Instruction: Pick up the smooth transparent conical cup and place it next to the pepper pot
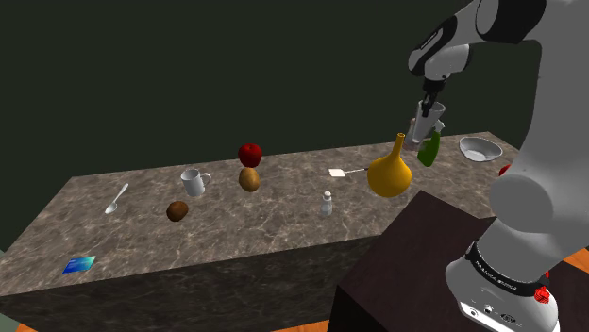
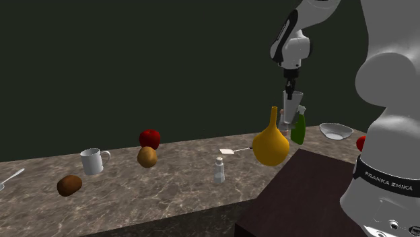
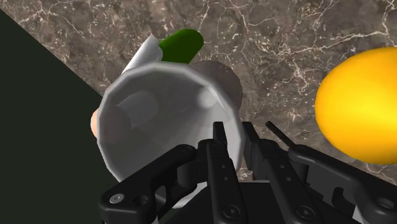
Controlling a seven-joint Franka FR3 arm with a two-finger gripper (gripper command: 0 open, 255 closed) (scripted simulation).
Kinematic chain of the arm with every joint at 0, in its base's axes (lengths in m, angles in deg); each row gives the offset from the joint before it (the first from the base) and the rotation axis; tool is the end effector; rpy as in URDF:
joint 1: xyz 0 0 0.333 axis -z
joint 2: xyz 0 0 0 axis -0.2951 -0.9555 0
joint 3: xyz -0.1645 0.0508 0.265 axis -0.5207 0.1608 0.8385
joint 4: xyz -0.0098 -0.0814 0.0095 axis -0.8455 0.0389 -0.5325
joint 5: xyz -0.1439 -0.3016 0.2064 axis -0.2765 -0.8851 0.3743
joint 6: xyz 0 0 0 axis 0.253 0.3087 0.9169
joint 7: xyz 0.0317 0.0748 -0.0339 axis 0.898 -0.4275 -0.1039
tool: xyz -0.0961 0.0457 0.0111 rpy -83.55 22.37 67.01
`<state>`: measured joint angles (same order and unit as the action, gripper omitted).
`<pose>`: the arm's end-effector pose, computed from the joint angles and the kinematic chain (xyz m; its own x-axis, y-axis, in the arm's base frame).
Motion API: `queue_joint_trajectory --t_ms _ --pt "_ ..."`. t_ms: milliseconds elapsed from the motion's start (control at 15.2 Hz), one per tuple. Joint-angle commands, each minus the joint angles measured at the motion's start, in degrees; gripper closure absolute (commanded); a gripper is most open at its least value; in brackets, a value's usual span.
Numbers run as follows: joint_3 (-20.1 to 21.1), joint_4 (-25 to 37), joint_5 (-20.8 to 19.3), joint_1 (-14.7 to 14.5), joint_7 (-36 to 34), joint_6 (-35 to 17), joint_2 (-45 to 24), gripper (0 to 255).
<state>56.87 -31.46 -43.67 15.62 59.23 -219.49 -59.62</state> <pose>0.4091 -0.5198 0.3159 0.9926 0.1122 -0.0463 0.1183 -0.9794 0.1639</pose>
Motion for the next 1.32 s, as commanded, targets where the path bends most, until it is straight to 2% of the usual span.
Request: queue_joint_trajectory --t_ms 0,1254 --pt "0.2 -0.2 0.4 0.2 0.1 -1.2 -1.0 255" --pt "2.7 -1.0 3.3 2.1 0.9 -11.2 -10.3 255"
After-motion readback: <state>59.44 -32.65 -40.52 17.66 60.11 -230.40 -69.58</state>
